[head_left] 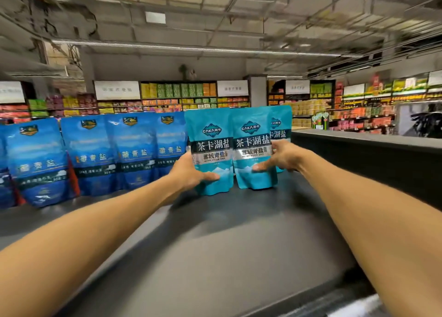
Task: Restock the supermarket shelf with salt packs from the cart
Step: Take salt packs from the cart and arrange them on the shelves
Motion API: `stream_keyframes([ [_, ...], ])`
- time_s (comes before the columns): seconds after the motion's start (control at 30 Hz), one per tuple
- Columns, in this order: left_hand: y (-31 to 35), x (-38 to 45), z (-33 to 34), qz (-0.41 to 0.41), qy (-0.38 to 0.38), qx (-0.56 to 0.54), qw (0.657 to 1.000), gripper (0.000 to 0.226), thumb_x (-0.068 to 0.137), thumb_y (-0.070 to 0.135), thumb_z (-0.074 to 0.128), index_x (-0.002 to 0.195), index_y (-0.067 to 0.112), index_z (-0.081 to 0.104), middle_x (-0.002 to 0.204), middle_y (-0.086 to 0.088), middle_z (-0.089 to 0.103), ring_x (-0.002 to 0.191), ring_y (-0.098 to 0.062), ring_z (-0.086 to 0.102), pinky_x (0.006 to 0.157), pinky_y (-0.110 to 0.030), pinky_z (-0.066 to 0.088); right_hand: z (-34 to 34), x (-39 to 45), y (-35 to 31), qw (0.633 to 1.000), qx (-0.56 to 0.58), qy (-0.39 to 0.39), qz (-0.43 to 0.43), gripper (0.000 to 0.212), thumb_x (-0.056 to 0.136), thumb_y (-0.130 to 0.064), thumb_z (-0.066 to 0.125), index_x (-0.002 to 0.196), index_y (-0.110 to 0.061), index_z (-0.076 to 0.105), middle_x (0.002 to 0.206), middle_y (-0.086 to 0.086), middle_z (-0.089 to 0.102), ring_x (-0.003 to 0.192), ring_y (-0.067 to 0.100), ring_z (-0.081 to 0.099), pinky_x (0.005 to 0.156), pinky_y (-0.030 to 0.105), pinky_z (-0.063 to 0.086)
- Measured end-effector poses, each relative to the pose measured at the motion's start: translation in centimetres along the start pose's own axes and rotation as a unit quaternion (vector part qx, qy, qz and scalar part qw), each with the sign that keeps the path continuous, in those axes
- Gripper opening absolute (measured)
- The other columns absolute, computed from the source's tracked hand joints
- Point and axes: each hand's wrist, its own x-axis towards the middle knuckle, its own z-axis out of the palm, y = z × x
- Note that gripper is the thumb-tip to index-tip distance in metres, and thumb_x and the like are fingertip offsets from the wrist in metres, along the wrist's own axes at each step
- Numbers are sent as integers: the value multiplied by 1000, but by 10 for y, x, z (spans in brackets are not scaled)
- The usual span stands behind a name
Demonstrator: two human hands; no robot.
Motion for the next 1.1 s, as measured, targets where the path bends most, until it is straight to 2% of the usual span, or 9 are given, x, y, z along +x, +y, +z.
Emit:
stream_keyframes([
  [0.1, -2, 7, 1, -28, 33, 59, 997, 52, 63, 33, 92, 107, 22, 66, 111, 1, 72, 103, -19, 66, 94, -42, 55, 7, 6, 2, 998, -29, 45, 13, 47, 64, -13, 91, 99, -19, 60, 98, 2, 71, 77, 19, 66, 63, 35, 54],
  [0.23, -2, 18, 3, -56, 81, 141, 985, 49, 63, 46, 89, 102, 31, 64, 112, 2, 71, 105, -23, 64, 93, -46, 54, 17, 25, 6, 998, -5, 60, 28, 54, 72, -5, 85, 118, -6, 57, 103, 13, 71, 67, 23, 65, 48, 26, 53],
  [0.4, -4, 33, 10, -98, 67, 57, 991, 43, 69, 24, 89, 100, 15, 60, 78, -9, 73, 55, -19, 72, 48, -37, 60, 27, 46, 10, 996, 21, 86, 5, 64, 75, 7, 78, 131, -3, 48, 129, 18, 60, 114, 37, 61, 88, 43, 57],
  [0.57, -2, 37, 12, -137, 57, 49, 988, 49, 72, 23, 87, 106, 9, 55, 85, -18, 71, 50, -20, 69, 46, -33, 59, 25, 54, 13, 995, -14, 95, 32, 52, 69, 1, 85, 115, -1, 60, 115, 18, 66, 104, 38, 66, 80, 47, 61],
  [0.73, 3, 26, 13, -154, 59, 109, 980, 54, 69, 27, 89, 107, 8, 57, 112, -13, 64, 74, -23, 72, 55, -30, 60, 29, 41, 22, 980, -129, 136, 63, 50, 64, -34, 92, 96, -8, 63, 94, 7, 70, 86, 19, 68, 70, 27, 53],
  [0.8, 7, 19, 11, -147, 51, 163, 974, 63, 70, 31, 88, 116, 7, 54, 117, -13, 64, 96, -25, 68, 72, -33, 60, 29, 35, 20, 979, -146, 129, 69, 49, 65, -33, 91, 93, -11, 57, 88, 3, 66, 78, 15, 65, 63, 24, 49],
  [0.87, 14, 12, 10, -145, 45, 171, 973, 77, 75, 25, 85, 133, 4, 40, 126, -13, 59, 108, -25, 62, 68, -27, 56, 26, 26, 15, 982, -137, 104, 83, 45, 71, -19, 89, 98, -10, 54, 99, 6, 66, 85, 20, 69, 70, 29, 57],
  [1.0, 32, -12, 2, -149, 35, 160, 975, 103, 87, 8, 69, 152, 0, -11, 135, -21, 50, 92, -26, 65, 51, -27, 52, 18, -8, 1, 968, -208, 112, 79, 19, 89, -10, 65, 103, -3, 56, 120, 13, 63, 108, 30, 66, 75, 30, 59],
  [1.1, 49, -36, -10, -140, 43, 153, 977, 87, 90, 10, 65, 149, 0, 2, 132, -24, 48, 91, -31, 67, 45, -30, 52, 11, -43, -9, 964, -216, 148, 52, 25, 93, -10, 57, 116, -1, 58, 121, 17, 62, 105, 29, 64, 81, 33, 57],
])
